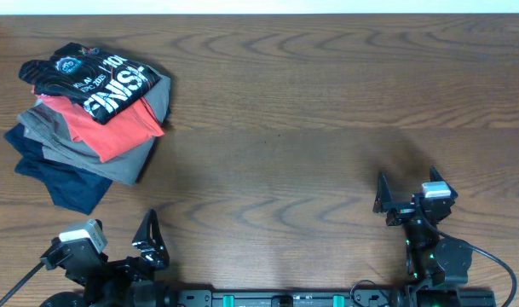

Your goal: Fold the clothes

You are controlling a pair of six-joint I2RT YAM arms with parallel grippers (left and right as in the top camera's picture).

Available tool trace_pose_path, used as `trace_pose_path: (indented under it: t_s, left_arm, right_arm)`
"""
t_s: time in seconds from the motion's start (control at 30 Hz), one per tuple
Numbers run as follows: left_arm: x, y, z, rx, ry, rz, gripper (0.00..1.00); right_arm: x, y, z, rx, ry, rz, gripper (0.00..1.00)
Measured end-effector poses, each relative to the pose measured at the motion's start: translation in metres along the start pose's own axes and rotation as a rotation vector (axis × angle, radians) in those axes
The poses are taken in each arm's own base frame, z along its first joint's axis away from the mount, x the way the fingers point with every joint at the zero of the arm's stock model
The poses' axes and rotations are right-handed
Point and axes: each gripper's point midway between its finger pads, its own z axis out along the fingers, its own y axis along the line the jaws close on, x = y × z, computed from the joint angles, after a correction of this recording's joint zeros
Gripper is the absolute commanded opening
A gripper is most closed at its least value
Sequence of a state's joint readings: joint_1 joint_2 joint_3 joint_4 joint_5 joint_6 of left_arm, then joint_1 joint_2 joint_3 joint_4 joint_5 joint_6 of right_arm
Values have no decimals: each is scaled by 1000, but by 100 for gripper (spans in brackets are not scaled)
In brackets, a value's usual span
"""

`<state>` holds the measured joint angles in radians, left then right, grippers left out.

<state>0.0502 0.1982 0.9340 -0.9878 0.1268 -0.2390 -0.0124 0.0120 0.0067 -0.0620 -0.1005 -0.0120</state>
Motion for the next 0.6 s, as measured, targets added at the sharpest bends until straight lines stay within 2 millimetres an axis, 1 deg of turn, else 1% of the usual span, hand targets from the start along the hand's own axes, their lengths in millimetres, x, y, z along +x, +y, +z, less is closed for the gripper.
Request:
trace_pose_path:
  t_s: [0.43, 0.53, 0.6]
  left_arm:
    - [2, 2, 2, -7, 5, 3, 98]
    - [11, 8, 10, -35, 32, 2, 98]
    - [23, 15, 20, -56, 68, 0, 98]
  right_arm:
    - [0, 0, 0, 0, 0, 0, 99]
    - [0, 0, 0, 0, 0, 0, 99]
    - [0, 0, 0, 0, 0, 0, 99]
